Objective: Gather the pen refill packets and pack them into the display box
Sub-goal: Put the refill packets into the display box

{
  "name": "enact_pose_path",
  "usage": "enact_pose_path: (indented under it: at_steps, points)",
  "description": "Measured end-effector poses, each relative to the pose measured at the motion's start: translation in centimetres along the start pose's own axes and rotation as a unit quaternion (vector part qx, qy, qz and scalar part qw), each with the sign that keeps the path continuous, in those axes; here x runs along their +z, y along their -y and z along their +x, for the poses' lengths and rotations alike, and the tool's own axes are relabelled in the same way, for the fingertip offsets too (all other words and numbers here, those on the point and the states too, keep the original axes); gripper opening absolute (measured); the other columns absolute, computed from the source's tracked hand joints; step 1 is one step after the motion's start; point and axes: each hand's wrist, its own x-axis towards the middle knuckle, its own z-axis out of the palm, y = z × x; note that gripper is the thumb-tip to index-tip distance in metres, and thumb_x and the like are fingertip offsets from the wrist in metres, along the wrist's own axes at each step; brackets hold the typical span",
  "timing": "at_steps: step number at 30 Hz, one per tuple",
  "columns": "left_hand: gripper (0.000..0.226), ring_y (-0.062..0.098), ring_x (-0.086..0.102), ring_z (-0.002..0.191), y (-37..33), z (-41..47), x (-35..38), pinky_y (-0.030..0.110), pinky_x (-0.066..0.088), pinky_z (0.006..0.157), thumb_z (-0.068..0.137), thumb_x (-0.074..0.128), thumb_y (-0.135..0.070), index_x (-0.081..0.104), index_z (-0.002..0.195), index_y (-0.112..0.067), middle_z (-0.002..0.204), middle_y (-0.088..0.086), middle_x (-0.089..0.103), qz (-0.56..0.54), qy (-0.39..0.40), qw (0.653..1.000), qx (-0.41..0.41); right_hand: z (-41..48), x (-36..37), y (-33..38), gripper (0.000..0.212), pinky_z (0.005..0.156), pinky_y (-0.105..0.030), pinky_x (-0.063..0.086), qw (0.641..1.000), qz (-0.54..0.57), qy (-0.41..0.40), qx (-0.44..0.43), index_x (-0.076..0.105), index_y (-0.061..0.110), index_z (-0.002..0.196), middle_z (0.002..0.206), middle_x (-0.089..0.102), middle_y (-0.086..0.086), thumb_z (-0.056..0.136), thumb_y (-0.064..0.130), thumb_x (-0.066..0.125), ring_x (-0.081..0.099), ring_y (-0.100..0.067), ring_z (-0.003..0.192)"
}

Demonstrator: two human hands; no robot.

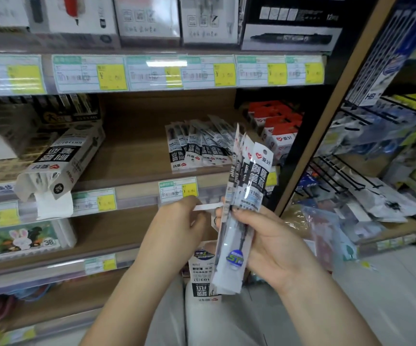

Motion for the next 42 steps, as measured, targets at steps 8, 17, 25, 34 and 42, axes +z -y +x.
enact_pose_path:
  at_steps: [8, 17, 25, 34, 42]
  points:
    - [0.006, 0.017, 0.058, 0.058, -0.1, 0.3, 0.0, 0.033, 0.046, 0.055, 0.087, 0.058, -0.023, 0.062, 0.085, -0.019, 0.065, 0.003, 0.066, -0.006, 0.032, 0.999, -0.002, 0.2, 0.4, -1.3, 0.045, 0.056, -0.031, 0.055, 0.999, 0.016, -0.038, -0.026, 0.06, -0.001, 0.113, 0.079, 0.068, -0.012, 0.068, 0.005, 0.056, 0.066, -0.019, 0.064]
    - [0.013, 0.021, 0.052, 0.055, -0.1, 0.1, -0.1, 0.037, 0.041, 0.051, 0.088, 0.051, -0.017, 0.06, 0.079, -0.013, 0.06, 0.008, 0.061, -0.049, 0.062, 0.997, 0.013, 0.2, 0.0, -0.7, 0.025, 0.06, -0.031, 0.055, 0.987, 0.023, -0.111, -0.112, 0.064, 0.008, 0.104, 0.078, 0.07, -0.008, 0.086, -0.002, 0.048, 0.068, -0.016, 0.066]
    - [0.021, 0.009, 0.047, 0.055, -0.2, 0.1, -0.6, 0.025, 0.037, 0.055, 0.087, 0.05, -0.008, 0.065, 0.093, -0.021, 0.059, -0.004, 0.058, -0.062, 0.09, 0.992, 0.058, 1.0, -0.1, -0.5, 0.037, 0.086, -0.038, 0.053, 0.944, 0.095, -0.202, -0.241, 0.054, 0.009, 0.126, 0.107, 0.066, -0.009, 0.091, 0.001, 0.049, 0.064, -0.021, 0.096]
    - [0.02, 0.006, 0.041, 0.052, 0.1, 0.1, -1.1, 0.02, 0.029, 0.05, 0.087, 0.049, -0.006, 0.062, 0.088, -0.021, 0.059, -0.017, 0.052, -0.071, 0.123, 0.987, 0.08, 1.9, -0.9, -2.4, 0.017, 0.066, -0.014, 0.05, 0.875, -0.167, -0.261, -0.372, 0.061, 0.023, 0.094, 0.087, 0.072, 0.015, 0.085, 0.008, 0.064, 0.067, 0.0, 0.082]
    - [0.025, 0.027, 0.06, 0.076, 0.3, 0.3, -1.3, 0.041, 0.05, 0.07, 0.08, 0.042, -0.021, 0.063, 0.093, -0.021, 0.083, 0.01, 0.067, -0.1, 0.135, 0.984, 0.052, 2.5, -1.8, -2.2, 0.014, 0.073, -0.029, 0.053, 0.89, -0.251, -0.166, -0.343, 0.066, 0.018, 0.086, 0.089, 0.073, 0.001, 0.072, 0.02, 0.066, 0.069, -0.015, 0.085]
